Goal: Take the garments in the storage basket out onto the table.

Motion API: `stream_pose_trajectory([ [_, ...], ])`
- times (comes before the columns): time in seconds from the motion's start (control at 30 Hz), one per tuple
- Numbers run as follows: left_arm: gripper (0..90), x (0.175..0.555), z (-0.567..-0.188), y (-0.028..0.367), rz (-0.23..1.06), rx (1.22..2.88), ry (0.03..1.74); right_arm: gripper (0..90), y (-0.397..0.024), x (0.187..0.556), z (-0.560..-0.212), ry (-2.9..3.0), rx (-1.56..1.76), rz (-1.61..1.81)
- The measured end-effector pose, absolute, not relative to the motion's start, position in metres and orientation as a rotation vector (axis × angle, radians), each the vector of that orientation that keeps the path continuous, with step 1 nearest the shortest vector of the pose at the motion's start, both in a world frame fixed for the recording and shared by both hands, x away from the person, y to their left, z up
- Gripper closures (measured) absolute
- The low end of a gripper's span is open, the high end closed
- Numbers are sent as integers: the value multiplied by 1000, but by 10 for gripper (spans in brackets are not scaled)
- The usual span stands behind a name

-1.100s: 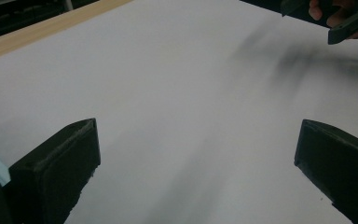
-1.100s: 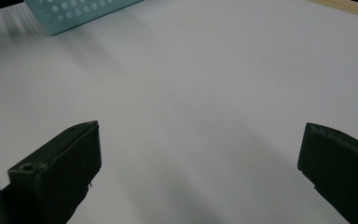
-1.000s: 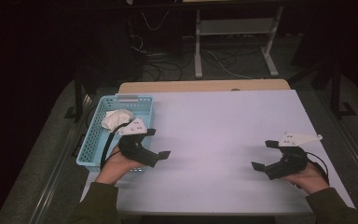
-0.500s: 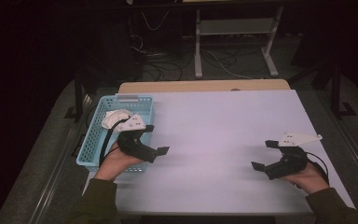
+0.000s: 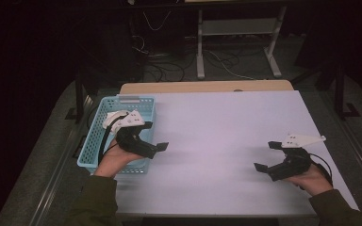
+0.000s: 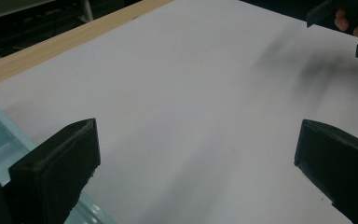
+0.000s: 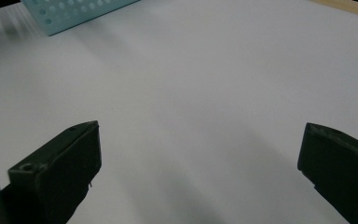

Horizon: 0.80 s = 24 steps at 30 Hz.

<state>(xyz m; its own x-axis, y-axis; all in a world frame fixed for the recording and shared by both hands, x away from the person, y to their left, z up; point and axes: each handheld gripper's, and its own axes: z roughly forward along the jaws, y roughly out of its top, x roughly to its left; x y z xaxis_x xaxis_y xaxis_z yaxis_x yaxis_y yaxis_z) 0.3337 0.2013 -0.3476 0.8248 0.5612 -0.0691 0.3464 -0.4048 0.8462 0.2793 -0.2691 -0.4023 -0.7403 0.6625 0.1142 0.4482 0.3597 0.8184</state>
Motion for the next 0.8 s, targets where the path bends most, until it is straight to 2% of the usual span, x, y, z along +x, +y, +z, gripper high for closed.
stream_pose_trajectory([
  [0.8, 0, 349, -342, 211, 312, 2046, 715, 0, -270, 280, -402, 2386, 998, 1323],
])
